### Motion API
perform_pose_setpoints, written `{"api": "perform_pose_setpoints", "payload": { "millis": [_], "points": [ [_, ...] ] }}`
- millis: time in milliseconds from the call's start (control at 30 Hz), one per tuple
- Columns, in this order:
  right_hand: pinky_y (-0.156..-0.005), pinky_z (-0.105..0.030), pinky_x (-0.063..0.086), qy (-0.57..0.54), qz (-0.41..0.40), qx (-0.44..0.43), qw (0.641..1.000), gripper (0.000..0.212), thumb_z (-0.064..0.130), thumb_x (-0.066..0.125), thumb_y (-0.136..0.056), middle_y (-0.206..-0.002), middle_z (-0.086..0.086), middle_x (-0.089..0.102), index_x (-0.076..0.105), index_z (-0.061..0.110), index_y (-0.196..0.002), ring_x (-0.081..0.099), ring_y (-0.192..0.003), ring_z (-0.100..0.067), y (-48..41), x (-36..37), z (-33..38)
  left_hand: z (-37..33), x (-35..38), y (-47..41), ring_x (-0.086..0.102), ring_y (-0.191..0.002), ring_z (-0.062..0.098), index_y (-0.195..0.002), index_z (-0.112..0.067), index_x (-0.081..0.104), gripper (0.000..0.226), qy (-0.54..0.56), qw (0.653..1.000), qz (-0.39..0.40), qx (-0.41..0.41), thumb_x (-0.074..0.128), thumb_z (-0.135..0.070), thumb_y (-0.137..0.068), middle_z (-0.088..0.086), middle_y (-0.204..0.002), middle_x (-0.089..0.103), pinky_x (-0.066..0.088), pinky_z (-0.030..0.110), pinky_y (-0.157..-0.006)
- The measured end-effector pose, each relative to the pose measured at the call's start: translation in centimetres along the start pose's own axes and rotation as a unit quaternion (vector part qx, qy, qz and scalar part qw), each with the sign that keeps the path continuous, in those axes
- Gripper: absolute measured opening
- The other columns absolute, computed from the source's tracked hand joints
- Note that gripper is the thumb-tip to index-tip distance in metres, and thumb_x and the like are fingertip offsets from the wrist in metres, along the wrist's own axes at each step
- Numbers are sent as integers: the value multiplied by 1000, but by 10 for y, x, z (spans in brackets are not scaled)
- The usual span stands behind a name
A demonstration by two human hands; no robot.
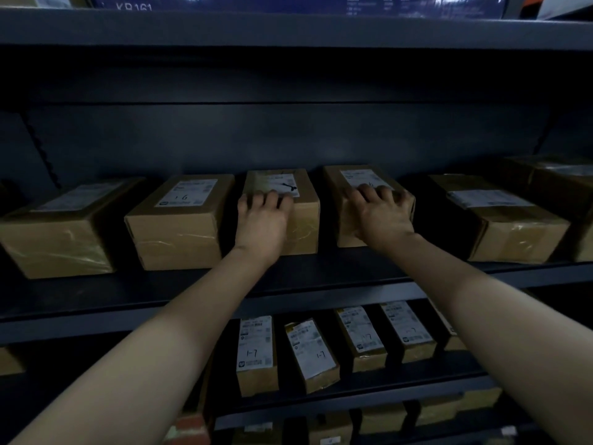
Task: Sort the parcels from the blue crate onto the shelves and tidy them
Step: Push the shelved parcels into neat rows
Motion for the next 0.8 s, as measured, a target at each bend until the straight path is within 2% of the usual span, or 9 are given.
{"api": "perform_pose_setpoints", "payload": {
  "millis": [133,333,433,567,667,800],
  "points": [
    [-106,-64,23,0,2,6,1000,81,26,64,-86,-149,-4,28,14,25,-149,27,-136,-35,1,0,0,0,0,-1,37,-127,29,-142,-19,27,73,5,1000,1,5,67,-20,-81,8,-137,43,21,49,-110],
    [-113,-61,11,-13,-27,-5,1000,81,29,61,-89,-153,-9,24,12,19,-152,22,-140,-34,8,-11,-1,-4,-12,0,31,-131,31,-145,-18,23,74,30,1000,5,6,64,-30,-84,10,-142,36,17,50,-113],
    [-115,-58,6,-41,-75,5,996,77,34,61,-90,-152,-10,28,18,16,-152,22,-141,-32,23,-25,-13,-23,-30,2,32,-131,33,-144,-13,28,74,55,996,-67,34,65,-31,-84,14,-142,36,15,49,-113],
    [-115,-57,9,-23,-136,17,990,75,33,66,-87,-147,-13,37,29,13,-148,27,-139,-34,51,-41,-48,-67,-55,0,41,-127,38,-133,-4,45,71,88,976,-180,89,76,-26,-73,20,-135,47,22,52,-111],
    [-114,-56,11,3,-152,40,988,69,32,68,-85,-144,-16,41,38,8,-143,30,-138,-36,71,-48,-87,-105,-71,-6,43,-126,37,-130,-3,47,71,101,964,-214,125,78,-26,-70,19,-132,49,24,53,-110],
    [-115,-57,14,25,-157,66,985,74,29,72,-82,-145,-17,41,38,7,-143,31,-138,-36,93,-46,-140,-162,-83,-12,43,-127,37,-131,-3,47,74,113,955,-228,156,80,-27,-68,19,-132,50,24,52,-111]
  ]
}}
Point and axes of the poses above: each hand's wrist, its own y-axis away from the middle knuckle, its own x-axis out of the palm, z = x × y, the point moved 1 cm from there along -y, towards the middle knuckle
